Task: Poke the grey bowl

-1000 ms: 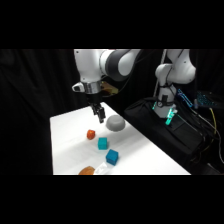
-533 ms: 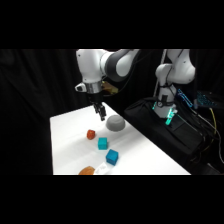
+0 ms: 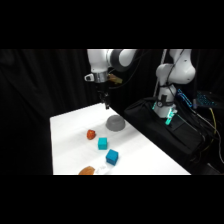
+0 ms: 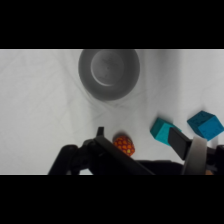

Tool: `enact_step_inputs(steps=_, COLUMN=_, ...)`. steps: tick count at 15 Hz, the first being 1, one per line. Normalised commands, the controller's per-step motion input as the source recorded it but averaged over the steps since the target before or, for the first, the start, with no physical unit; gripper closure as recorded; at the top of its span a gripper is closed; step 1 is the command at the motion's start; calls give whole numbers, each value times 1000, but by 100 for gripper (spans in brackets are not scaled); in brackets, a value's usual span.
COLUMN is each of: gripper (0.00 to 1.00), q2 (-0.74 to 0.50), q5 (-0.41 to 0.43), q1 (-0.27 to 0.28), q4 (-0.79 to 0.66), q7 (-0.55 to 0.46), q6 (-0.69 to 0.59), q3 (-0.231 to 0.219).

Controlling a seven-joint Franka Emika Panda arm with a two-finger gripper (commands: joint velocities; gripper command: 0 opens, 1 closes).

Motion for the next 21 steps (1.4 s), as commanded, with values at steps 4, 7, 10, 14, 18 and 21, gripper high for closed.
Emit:
enact_step_inputs(steps=4, gripper=26, q2=-422, q5=-33, q1=-90, q4=-360, q7=-8, q6=123, q3=-90)
enact_step_inputs(steps=7, gripper=60, q2=-216, q5=-94, q1=-114, q4=-239, q7=78, q6=241, q3=-86)
enact_step_inputs(steps=10, gripper=96, q2=-66, q5=-55, q1=-96, q4=-193, q7=61, q6=297, q3=-79)
enact_step_inputs(steps=14, gripper=100, q2=51, q5=93, q1=-35, q4=-230, q7=-48, q6=444, q3=-54)
enact_step_inputs(steps=18, gripper=100, q2=214, q5=258, q1=20, q4=-180, q7=-179, q6=520, q3=-20)
enact_step_inputs(steps=21, gripper=100, q2=294, q5=253, q1=31, q4=-62, q7=-175, q6=405, q3=34)
